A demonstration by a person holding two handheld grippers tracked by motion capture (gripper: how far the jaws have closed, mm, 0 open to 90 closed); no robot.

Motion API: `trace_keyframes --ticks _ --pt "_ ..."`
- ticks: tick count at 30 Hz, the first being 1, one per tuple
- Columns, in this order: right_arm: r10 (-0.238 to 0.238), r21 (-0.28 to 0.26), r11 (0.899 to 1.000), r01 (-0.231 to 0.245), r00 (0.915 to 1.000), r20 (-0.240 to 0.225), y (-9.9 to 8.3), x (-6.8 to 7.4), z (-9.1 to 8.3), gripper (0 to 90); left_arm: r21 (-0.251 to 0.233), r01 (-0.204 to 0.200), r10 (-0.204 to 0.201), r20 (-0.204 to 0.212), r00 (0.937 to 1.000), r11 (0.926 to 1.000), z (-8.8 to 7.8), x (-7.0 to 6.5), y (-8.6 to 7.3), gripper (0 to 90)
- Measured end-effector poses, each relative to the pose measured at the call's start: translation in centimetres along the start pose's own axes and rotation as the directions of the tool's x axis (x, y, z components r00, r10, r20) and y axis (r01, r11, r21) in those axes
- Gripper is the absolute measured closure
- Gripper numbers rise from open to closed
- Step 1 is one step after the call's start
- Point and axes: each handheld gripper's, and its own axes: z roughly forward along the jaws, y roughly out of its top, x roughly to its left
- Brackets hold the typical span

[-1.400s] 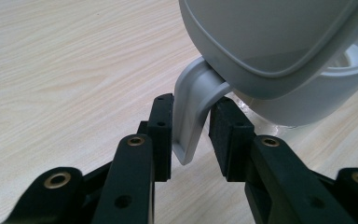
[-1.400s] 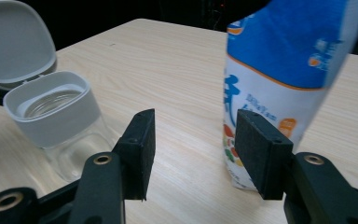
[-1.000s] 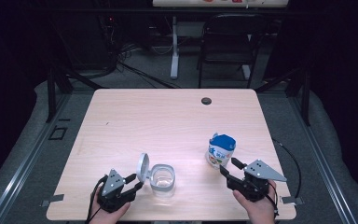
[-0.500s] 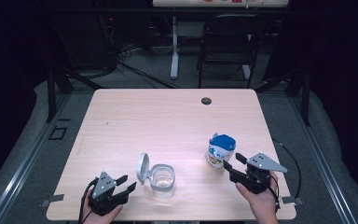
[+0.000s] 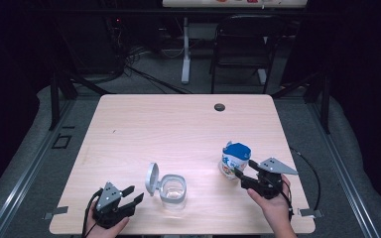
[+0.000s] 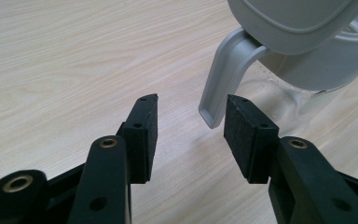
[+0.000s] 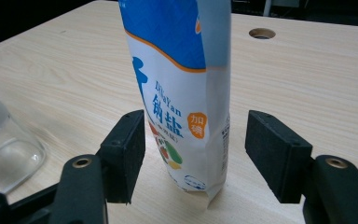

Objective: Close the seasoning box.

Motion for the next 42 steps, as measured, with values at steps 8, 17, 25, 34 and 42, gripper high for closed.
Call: trace_keyframes --ticks 8,17,25,34,42 --pt "-0.007 0.013 1.000 0.007 1.0000 -0.002 -0.1 0.1 1.6 38.1 0.003 -0.005 0.005 0.002 1.0000 1.0000 0.1 0.0 0.0 55.6" --pt "-0.010 0.010 1.000 0.011 0.9999 -0.003 -0.1 0.3 2.9 37.3 0.007 0.001 -0.001 0.000 1.0000 1.0000 0.1 0.2 -0.1 55.6" --pt "-0.018 0.001 1.000 0.018 0.9997 -0.017 -0.3 0.2 3.7 33.6 0.011 -0.004 0.004 0.002 1.0000 0.9999 0.2 0.2 -0.1 55.6" --pt "-0.004 0.015 1.000 0.004 0.9999 -0.012 -0.6 0.3 4.5 31.8 0.006 0.003 -0.003 0.004 1.0000 1.0000 0.2 0.3 -0.1 55.6" --pt "-0.014 0.027 1.000 0.014 0.9999 0.004 -0.9 0.4 5.2 32.0 0.011 0.005 -0.005 -0.003 1.0000 0.9999 0.1 0.4 -0.1 55.6"
